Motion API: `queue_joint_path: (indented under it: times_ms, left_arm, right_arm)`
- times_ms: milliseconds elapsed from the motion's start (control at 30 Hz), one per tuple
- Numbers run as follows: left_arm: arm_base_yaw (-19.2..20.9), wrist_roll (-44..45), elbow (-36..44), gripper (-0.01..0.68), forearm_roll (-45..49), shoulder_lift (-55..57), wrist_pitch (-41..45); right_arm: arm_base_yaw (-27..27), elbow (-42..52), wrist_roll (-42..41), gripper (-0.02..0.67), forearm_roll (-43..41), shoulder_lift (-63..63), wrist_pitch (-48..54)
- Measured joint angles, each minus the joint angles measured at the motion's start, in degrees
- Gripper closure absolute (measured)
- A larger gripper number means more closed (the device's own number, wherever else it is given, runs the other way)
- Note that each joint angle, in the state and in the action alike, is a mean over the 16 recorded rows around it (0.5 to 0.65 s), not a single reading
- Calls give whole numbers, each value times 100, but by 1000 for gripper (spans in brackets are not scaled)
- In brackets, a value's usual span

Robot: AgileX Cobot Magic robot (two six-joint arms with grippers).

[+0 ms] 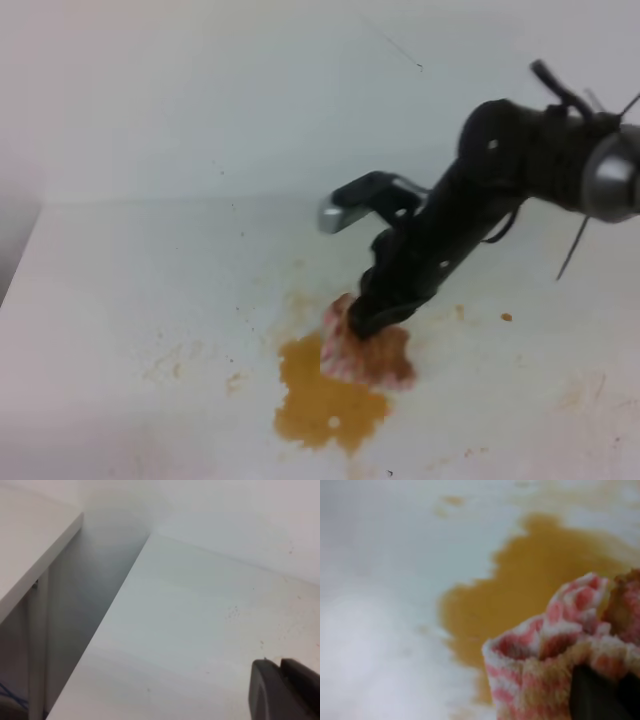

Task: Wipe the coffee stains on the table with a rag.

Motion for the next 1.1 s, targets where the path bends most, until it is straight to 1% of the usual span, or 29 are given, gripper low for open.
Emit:
queue_joint_path:
  times_ms: [267,467,600,767,1100]
  left_arm:
    - [0,0,11,676,0,-11,-5]
    - [0,0,11,676,0,-11,-5]
    - [0,0,0,676,0,0,0]
    - [0,0,0,676,0,0,0]
    - [0,0,0,676,0,0,6]
  right_arm:
    - [1005,-154,2,622,81,141,-80]
    - [1432,-299,213,622,-273,527,-299]
    - [1526,-483,429,622,-636,809,-427]
    - [1524,-754,696,622,-1068,1082,-478]
    - [1267,-1050,909,622,-1427,1241,-593]
